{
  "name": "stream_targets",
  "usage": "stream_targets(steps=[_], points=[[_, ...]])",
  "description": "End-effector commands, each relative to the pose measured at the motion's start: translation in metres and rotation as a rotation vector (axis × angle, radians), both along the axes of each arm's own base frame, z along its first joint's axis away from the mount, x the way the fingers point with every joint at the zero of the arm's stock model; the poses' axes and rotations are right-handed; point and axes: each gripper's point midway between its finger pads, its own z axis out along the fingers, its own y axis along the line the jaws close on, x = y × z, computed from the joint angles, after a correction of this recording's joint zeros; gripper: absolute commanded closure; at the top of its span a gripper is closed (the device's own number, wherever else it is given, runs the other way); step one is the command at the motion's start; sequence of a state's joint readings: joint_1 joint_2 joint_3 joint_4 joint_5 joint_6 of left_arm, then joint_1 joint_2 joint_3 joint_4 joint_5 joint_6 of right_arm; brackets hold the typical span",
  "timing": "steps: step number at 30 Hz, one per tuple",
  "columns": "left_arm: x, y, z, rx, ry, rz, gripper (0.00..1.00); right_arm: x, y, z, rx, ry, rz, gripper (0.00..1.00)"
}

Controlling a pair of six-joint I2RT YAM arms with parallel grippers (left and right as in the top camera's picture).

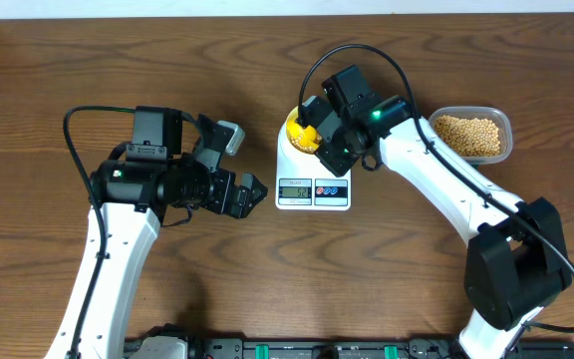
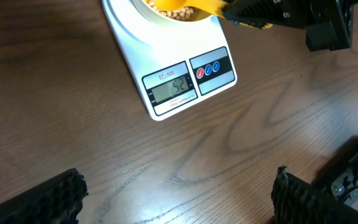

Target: Scoop item into bowl and weigh 50g on scale

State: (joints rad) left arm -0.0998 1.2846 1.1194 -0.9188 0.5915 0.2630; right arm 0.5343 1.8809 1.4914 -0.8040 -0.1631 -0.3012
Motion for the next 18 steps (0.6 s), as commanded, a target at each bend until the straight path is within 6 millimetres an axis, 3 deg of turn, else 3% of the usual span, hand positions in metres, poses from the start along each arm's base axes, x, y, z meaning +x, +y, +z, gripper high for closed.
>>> stream_targets(steps=[1,11,18], points=[[0.0,0.003,-0.004,0.011,0.008,0.004,0.02,0.004,0.005,0.004,0.021,-0.002,0.017,0.99],[0.0,0.003,-0.004,0.011,0.008,0.004,0.02,0.009,-0.002,0.005,0.034,0.007,-0.015,0.99],[0.0,0.003,-0.004,0.011,0.008,0.004,0.02,0.02,-0.002,0.019,0.095,0.006,-0.043,0.99]])
